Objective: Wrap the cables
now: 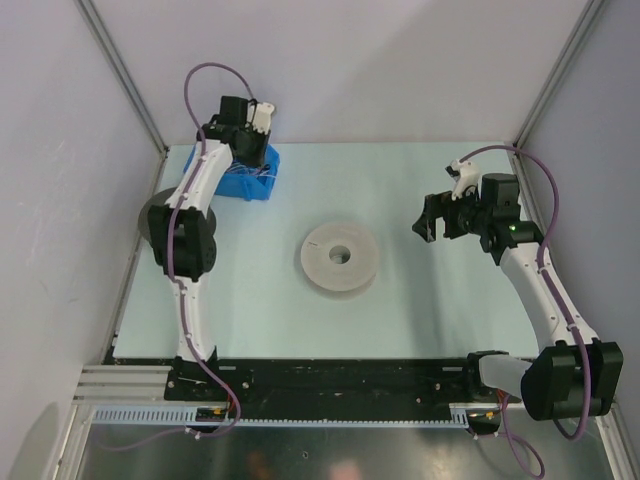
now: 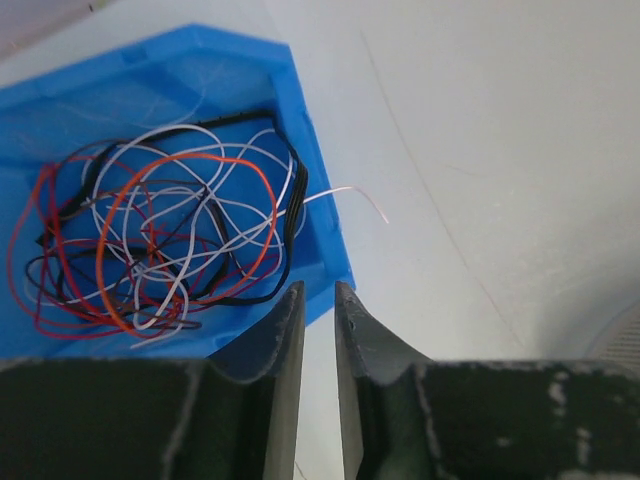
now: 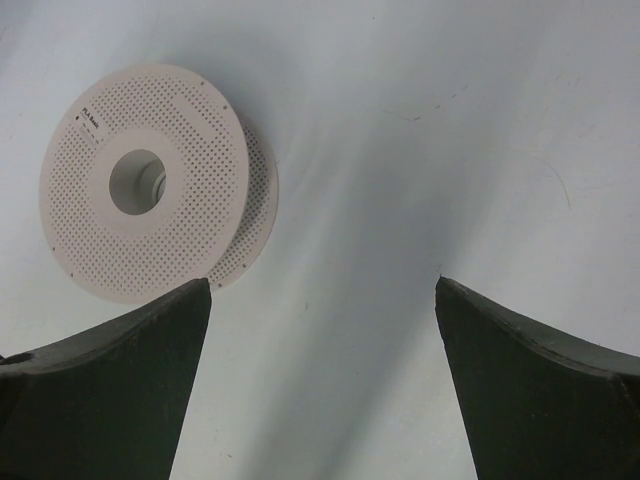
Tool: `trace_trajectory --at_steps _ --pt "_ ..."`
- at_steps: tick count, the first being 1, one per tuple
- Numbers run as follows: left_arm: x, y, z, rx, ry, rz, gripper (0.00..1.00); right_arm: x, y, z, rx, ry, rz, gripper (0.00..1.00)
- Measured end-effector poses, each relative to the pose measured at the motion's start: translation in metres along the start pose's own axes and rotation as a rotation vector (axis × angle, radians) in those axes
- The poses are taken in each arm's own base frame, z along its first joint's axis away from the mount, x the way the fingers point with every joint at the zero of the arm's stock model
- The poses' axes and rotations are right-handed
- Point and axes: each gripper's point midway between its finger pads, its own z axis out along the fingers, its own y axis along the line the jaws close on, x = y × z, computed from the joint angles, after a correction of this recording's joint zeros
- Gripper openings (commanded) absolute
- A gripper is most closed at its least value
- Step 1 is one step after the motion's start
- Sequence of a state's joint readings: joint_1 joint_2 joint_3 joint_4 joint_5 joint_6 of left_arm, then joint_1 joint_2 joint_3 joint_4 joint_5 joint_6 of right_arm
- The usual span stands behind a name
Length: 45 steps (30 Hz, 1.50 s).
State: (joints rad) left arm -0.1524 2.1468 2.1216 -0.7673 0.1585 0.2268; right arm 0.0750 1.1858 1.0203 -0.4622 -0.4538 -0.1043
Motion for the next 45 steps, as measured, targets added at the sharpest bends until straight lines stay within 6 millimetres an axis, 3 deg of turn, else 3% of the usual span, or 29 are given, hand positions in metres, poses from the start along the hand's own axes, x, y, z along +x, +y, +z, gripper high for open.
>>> trace_trajectory --at_steps 7,14,18,26,30,32,35,39,43,45 --pt "0.037 0.015 0.036 -0.04 0.106 0.006 0.22 -0.001 0.001 0.0 -0.001 -0.001 -0.002 0.99" --pt "0.047 0.026 0.042 -0.075 0.138 0.063 0.17 -0.001 0.002 0.001 -0.004 -0.001 -0.004 0.99" --pt "0.07 0.023 0.046 -0.062 0.182 0.095 0.16 -0.002 0.004 0.003 -0.013 -0.004 -0.012 0.99" --pt "0.132 0.005 0.018 -0.007 0.328 0.131 0.14 -0.005 0.016 0.009 -0.048 -0.011 -0.037 0.99" --pt "0.146 -0.005 -0.005 0.029 0.353 0.147 0.24 -0.007 0.021 0.014 -0.07 -0.015 -0.05 0.99" --pt "0.141 -0.01 -0.016 0.052 0.337 0.152 0.3 -0.008 0.026 0.019 -0.086 -0.017 -0.059 0.99" --pt "0.118 -0.019 -0.037 0.088 0.261 0.151 0.45 -0.01 0.036 0.027 -0.115 -0.016 -0.078 0.99" --pt "0.057 -0.021 -0.071 0.105 0.085 0.148 0.53 -0.026 0.061 0.044 -0.163 -0.022 -0.134 0.99" --pt "-0.011 0.0 -0.107 0.069 -0.116 0.145 0.56 -0.051 0.09 0.068 -0.19 -0.057 -0.203 0.99" --pt "-0.028 0.013 -0.118 0.054 -0.171 0.141 0.58 -0.062 0.103 0.08 -0.196 -0.081 -0.235 0.99"
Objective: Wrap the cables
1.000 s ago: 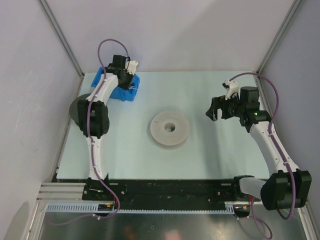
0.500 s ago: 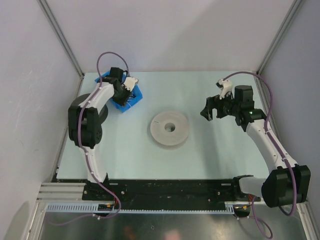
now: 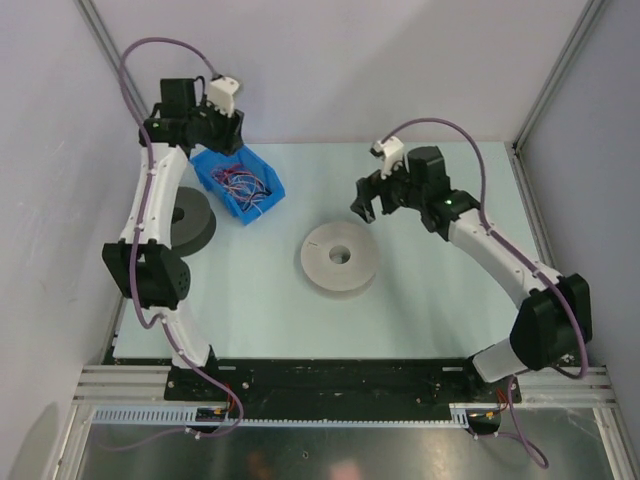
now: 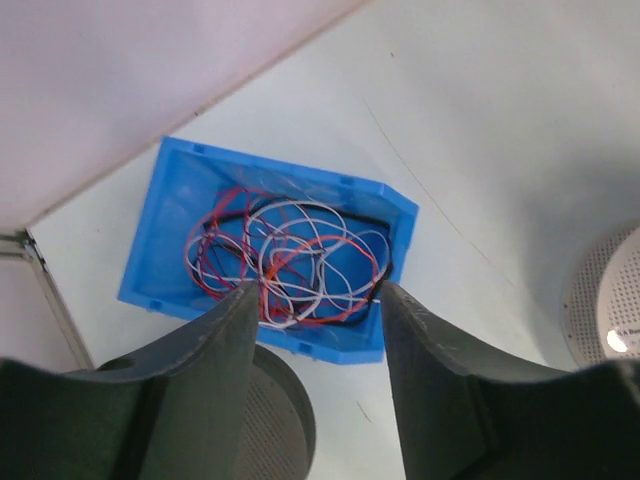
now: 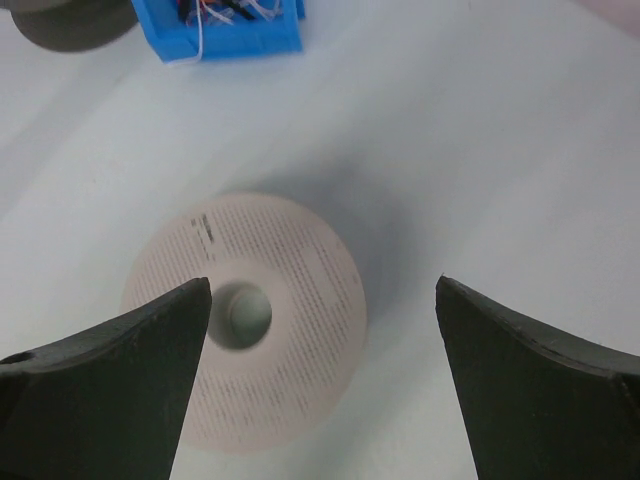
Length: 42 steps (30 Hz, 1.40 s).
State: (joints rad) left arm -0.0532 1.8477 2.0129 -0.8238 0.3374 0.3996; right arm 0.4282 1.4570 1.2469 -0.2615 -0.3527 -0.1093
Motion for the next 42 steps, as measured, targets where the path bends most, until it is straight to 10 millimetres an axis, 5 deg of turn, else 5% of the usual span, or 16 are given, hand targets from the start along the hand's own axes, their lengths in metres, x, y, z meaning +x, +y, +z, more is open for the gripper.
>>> trace_trajectory --at_steps 4,9,16,27,32,37,42 --pt "-0.004 0.031 0.002 0.0 -0.047 -0.016 0.62 -0.021 0.022 0.034 -0.029 -0.039 -0.078 0.99" --pt "0.041 0.054 0.037 0.058 0.027 0.022 0.65 -0.042 0.045 0.079 -0.083 -0.075 -0.131 0.99" --pt "0.072 0.048 0.063 0.163 0.065 0.169 0.64 -0.069 0.046 0.13 -0.127 -0.112 -0.146 0.99" --pt "0.098 0.045 0.092 0.242 0.085 0.333 0.54 -0.059 0.05 0.17 -0.157 -0.095 -0.152 0.99" --pt "0.116 0.042 0.109 0.276 0.112 0.351 0.42 -0.049 0.048 0.179 -0.156 -0.078 -0.169 0.99" --pt "0.13 0.036 0.123 0.303 0.138 0.368 0.16 -0.044 0.044 0.184 -0.141 -0.068 -0.241 0.99" --pt "0.132 0.03 0.129 0.321 0.139 0.378 0.02 -0.051 0.045 0.186 -0.142 -0.099 -0.286 0.99"
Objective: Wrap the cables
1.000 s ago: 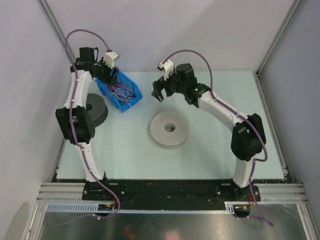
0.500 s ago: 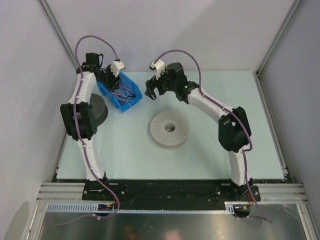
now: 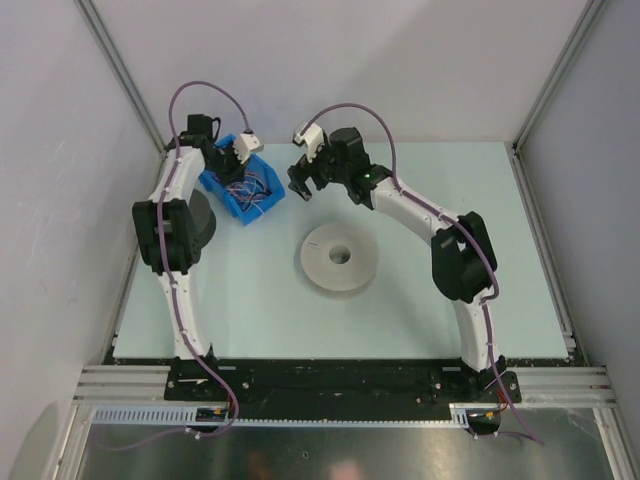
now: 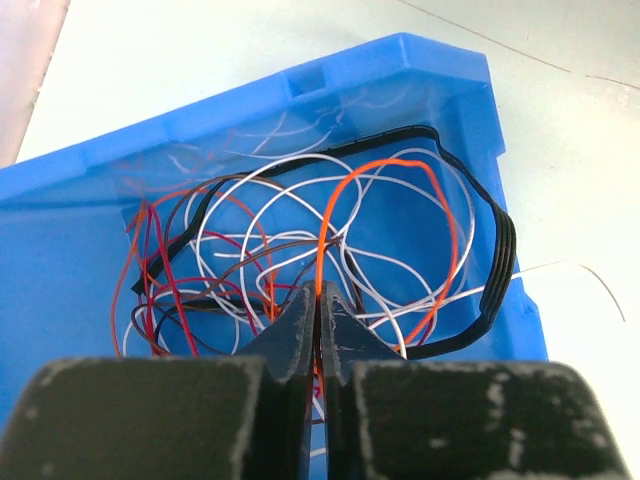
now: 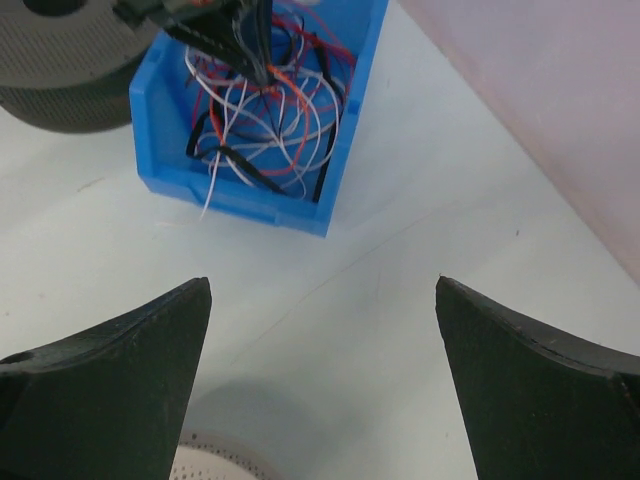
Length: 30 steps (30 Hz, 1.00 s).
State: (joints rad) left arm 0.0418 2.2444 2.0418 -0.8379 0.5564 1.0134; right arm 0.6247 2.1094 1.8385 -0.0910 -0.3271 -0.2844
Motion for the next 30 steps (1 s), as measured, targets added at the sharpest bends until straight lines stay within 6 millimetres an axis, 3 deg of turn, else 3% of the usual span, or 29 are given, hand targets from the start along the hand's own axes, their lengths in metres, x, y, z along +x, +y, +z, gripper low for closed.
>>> trace_trajectory --at_steps 9,13,19,22,25,27,30 --pt "-0.016 -0.004 -0.008 0.022 -0.075 -0.02 0.0 -0.044 0.012 0.04 -0.016 -0.194 -0.079 0.96" --pt "-0.042 -0.003 -0.032 0.009 -0.151 0.0 0.0 -0.049 0.022 0.06 -0.034 -0.238 -0.093 0.92" --pt "-0.089 -0.011 -0.086 -0.031 -0.271 0.099 0.0 -0.049 0.036 0.072 -0.05 -0.262 -0.12 0.87" --pt "-0.101 -0.018 -0.1 -0.033 -0.308 0.137 0.0 -0.051 0.038 0.076 -0.043 -0.28 -0.142 0.82" --pt "-0.103 -0.024 -0.102 -0.019 -0.327 0.156 0.0 -0.053 0.035 0.078 -0.02 -0.3 -0.159 0.73" --pt "-0.099 -0.029 -0.1 -0.002 -0.33 0.158 0.0 -0.056 0.032 0.079 -0.003 -0.313 -0.17 0.61" --pt "-0.094 -0.036 -0.094 0.023 -0.333 0.154 0.0 -0.06 0.027 0.08 0.018 -0.33 -0.177 0.29"
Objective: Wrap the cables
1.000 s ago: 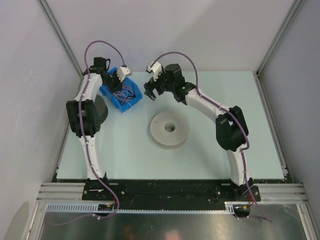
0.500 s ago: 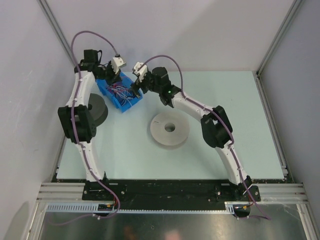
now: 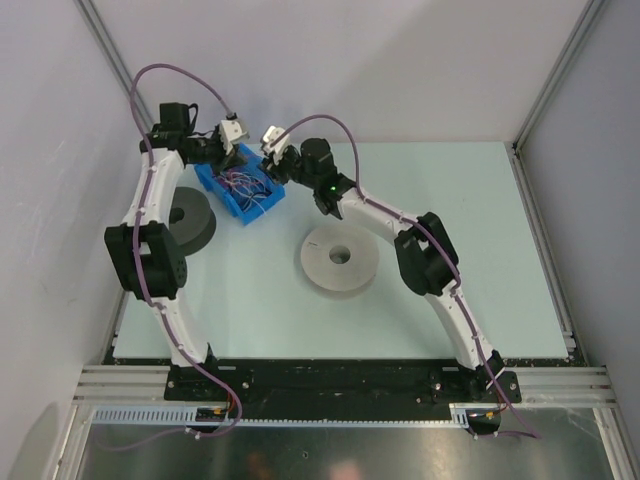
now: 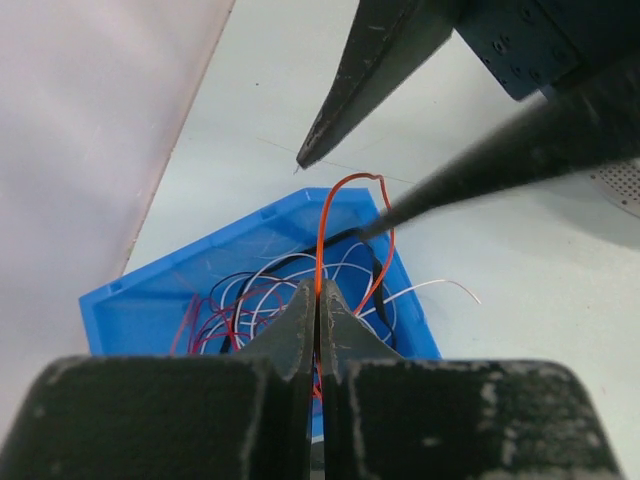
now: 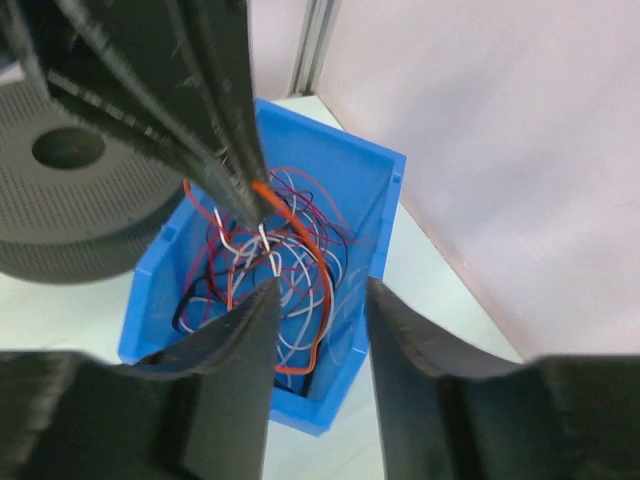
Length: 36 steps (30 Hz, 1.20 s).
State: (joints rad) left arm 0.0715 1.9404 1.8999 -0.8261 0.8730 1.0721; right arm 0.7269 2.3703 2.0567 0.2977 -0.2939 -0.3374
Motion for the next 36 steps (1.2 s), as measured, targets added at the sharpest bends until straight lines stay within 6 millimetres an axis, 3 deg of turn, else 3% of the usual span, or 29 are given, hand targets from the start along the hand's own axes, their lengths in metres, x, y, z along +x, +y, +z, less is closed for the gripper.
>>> trace_trajectory --at_steps 2,3,9,11,12,13,15,21,25,32,36 --pt "0.002 -0.004 0.0 0.01 -0.004 -0.008 0.02 -0.005 -0.003 0.001 0.008 -0.017 -0.008 0.08" --pt "0.001 -0.005 0.0 0.014 -0.012 -0.01 0.03 -0.007 -0.004 0.002 0.015 -0.025 -0.01 0.04" --pt "-0.011 -0.003 -0.013 0.006 -0.061 -0.003 0.14 -0.019 -0.008 0.003 0.037 -0.063 -0.016 0.0" --pt "-0.013 -0.001 -0.019 -0.003 -0.069 -0.002 0.36 -0.022 -0.007 0.004 0.043 -0.074 -0.02 0.0" --pt "-0.013 0.0 -0.021 -0.008 -0.069 -0.002 0.63 -0.024 -0.007 0.005 0.047 -0.078 -0.021 0.0" --pt "-0.013 0.001 -0.024 -0.016 -0.069 -0.012 0.81 -0.024 -0.009 0.005 0.055 -0.08 -0.022 0.0" --pt "-0.011 0.005 -0.029 -0.031 -0.063 -0.019 0.95 -0.025 -0.011 0.004 0.067 -0.084 -0.024 0.0" --pt "0.005 0.018 -0.045 -0.09 -0.035 -0.081 0.99 -0.038 -0.021 0.004 0.112 -0.125 -0.036 0.0" --pt "0.021 0.031 -0.052 -0.144 -0.018 -0.077 1.0 -0.057 -0.024 0.001 0.135 -0.163 -0.045 0.0" --pt "0.053 0.02 -0.027 -0.132 -0.013 -0.088 0.99 -0.106 -0.03 -0.011 0.161 -0.254 -0.069 0.0" --pt "0.061 0.015 -0.008 -0.13 -0.027 -0.088 0.92 -0.124 -0.034 -0.016 0.171 -0.285 -0.083 0.0"
